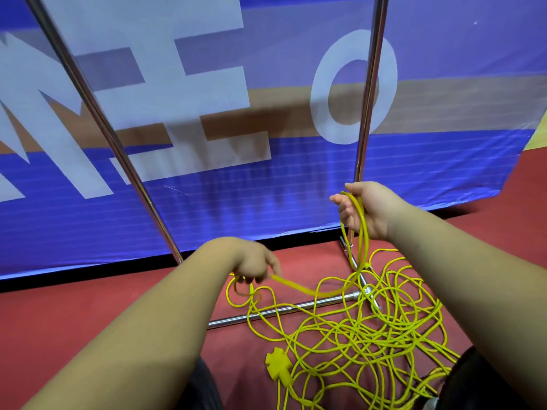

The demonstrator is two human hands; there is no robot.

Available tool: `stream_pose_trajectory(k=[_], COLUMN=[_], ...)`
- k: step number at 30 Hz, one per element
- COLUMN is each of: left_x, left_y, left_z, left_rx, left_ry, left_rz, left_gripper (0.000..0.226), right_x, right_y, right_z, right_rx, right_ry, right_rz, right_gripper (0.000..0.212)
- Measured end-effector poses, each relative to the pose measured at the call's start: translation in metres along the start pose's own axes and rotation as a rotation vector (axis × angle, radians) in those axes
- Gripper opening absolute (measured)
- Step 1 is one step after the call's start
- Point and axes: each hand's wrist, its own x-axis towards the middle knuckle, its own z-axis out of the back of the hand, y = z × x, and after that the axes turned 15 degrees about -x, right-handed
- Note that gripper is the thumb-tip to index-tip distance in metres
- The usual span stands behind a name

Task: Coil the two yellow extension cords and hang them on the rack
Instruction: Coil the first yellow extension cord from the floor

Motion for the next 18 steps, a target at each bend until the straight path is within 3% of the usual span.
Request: stream_pose_trajectory(k=[3,6,8,12,18], left_x=[-0.002,-0.001,-0.001,-0.003,-0.006], left_y=[-0.011,-0.016,-0.016,-0.007,0.008], left_z=[-0.016,-0.019,-0.016,-0.01,-0.009], left_rx=[0.009,-0.243,-0.374,-0.386,-0.498], left_ry=[0.218,0.216,0.176,0.151,0.105], left_rz=[-0.089,-0.282,-0.315,-0.296,-0.102], left_gripper=[0.014,0.002,0.01,0.012,0.014], right_x=[0.0,0.001,0.001,-0.007,-0.006], right_y=[0.001,0.0,-0.001,0.004,-0.001], right_z=[-0.002,-0.001,0.0,-0.005,0.003], right_rx=[0.178,0.197,0.207,0.133,0.15], right_ry=[0.052,0.096,0.084,0.032,-0.188], right_rz=[0.076,0.094,0.067,0.032,-0.171], right_gripper=[0.042,0.035,0.049,0.057,0.031])
